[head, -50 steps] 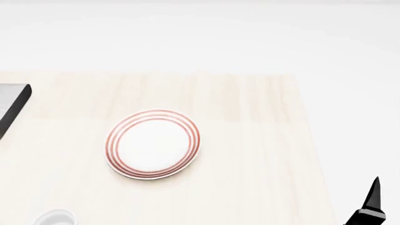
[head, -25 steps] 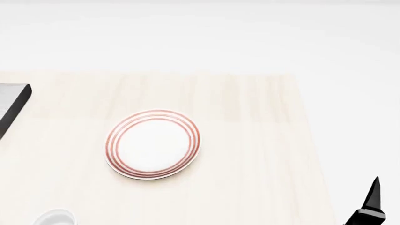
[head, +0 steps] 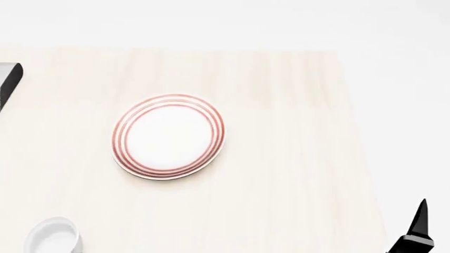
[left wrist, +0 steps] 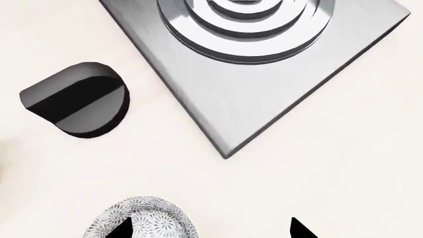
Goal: Pick the akita bowl next to the ramekin and place it on the plate.
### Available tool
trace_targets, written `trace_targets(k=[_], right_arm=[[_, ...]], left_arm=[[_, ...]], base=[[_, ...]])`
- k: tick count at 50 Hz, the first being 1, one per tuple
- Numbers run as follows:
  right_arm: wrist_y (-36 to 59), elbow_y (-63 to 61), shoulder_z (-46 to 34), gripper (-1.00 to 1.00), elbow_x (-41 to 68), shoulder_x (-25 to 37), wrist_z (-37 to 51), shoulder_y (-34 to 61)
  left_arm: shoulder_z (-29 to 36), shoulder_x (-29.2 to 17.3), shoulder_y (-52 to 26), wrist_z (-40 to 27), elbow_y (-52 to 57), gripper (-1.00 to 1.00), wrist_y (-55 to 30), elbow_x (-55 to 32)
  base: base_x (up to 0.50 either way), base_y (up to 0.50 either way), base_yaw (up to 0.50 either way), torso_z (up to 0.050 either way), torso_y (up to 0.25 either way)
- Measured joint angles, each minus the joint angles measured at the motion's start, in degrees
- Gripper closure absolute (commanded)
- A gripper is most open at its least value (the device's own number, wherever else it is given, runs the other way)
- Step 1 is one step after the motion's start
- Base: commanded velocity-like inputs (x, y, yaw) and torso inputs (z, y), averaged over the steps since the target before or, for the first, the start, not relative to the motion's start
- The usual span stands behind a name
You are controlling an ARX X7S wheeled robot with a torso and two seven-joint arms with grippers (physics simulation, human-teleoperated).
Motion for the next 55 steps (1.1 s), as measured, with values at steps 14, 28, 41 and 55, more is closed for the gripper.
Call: trace_targets(k=[14,28,41,55], right_arm=[[-0.1,-0.1,0.0,-1.00,0.1,0.1,0.2,-0.1],[-0.5,0.3,-0.3,-1.00,0.0,0.0,0.2,-0.1],[-0.5,0.1,-0.3,-1.00,0.1,0.1,0.4,-0.2],[-0.6,0.1,-0.4,-1.00,0.3,0.2,0.6,-0.2]], left_arm=[[-2.0,0.1,0.6,-3.3,1.1,-1.00,-2.0,-1.2],[-4.3,0.5,1.1,-7.2,2.2,-1.00,-3.9,-2.5],[-5.2,1.0,1.5,-8.5,2.4,-1.00,-4.7,-3.1],[-4.8,1.2,2.1,-7.9,3.2,-1.00,-5.0,-3.4]], base=[[0.00,0.00,0.00,0.000,0.000],[0.00,0.00,0.00,0.000,0.000],[0.00,0.00,0.00,0.000,0.000],[0.00,0.00,0.00,0.000,-0.006]])
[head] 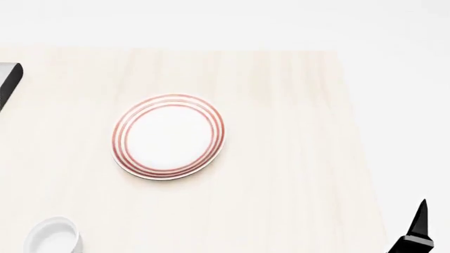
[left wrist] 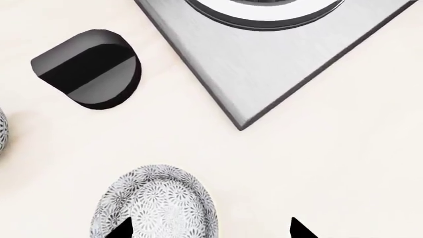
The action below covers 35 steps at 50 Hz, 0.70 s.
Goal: Pick the akita bowl next to the ramekin and place it on the plate.
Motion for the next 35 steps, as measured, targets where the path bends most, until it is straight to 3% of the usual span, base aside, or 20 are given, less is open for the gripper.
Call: trace_targets(k=[15,35], right_arm=[[-0.4,0.5,-0.2,-1.00,-0.1,0.1,-0.1,0.1],[-0.9,1.0,-0.4,-1.00,-0.1,0.1,-0.1,0.2]], left_arm=[[0.4,0.2,0.6,0.9,1.1,-1.00,0.3,-0.2],[0.4,0.3,0.8,1.2,1.2,-1.00,0.5,-0.4]], base=[[0.00,0.00,0.00,0.000,-0.170],[0.00,0.00,0.00,0.000,0.000]])
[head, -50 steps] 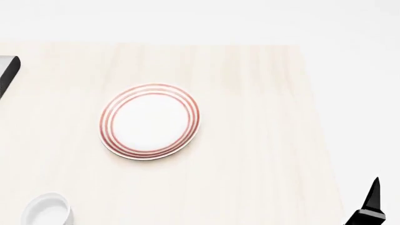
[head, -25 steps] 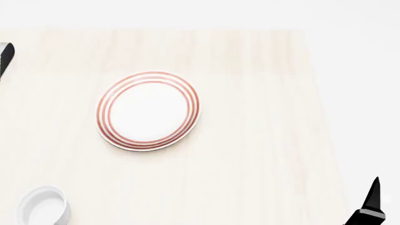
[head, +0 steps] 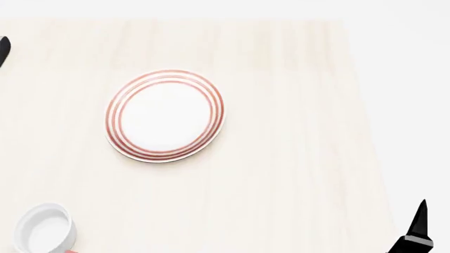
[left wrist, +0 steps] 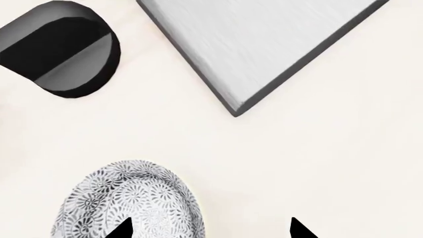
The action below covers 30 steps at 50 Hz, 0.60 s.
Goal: Pick the akita bowl next to the ramekin and place it on the plate.
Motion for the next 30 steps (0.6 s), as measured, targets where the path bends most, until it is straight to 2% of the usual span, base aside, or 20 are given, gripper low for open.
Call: trace_targets(k=[5,12,30], right_arm=[[-0.1,0.1,0.0,-1.00,0.0,0.0,0.0,0.0],[0.1,-0.1,0.0,-1.00,0.2,0.1,0.2,-0.1],[0.0,-0.2,-0.1,-1.00,0.4,0.3,0.3,-0.1]], left_arm=[[0.1,0.1,0.1,0.3,0.3,-1.00,0.1,-0.1],[0.0,0.2,0.3,0.3,0.6,-1.00,0.2,-0.3],[-0.4,0.2,0.1,0.0,0.3,-1.00,0.2,-0.5]], base=[[0.00,0.00,0.00,0.000,0.000],[0.00,0.00,0.00,0.000,-0.160],[0.00,0.00,0.00,0.000,0.000]])
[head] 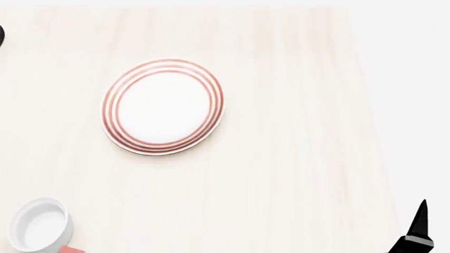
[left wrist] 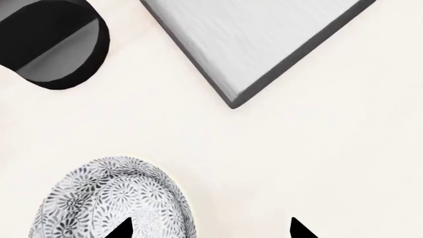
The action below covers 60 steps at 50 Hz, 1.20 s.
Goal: Pick the akita bowl next to the ramekin and place it on the plate.
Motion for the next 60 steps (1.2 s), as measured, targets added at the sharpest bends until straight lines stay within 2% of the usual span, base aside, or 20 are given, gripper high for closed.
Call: trace_targets(k=[60], right_arm=[[-0.2,-0.1,-0.3,-1.00,0.5,0.5,0.6,-0.2]], left_arm=[[1.1,-0.3,0.2,1.7,0.5,-1.00,0.6,0.0]], base=[[0.00,0.00,0.00,0.000,-0.018]])
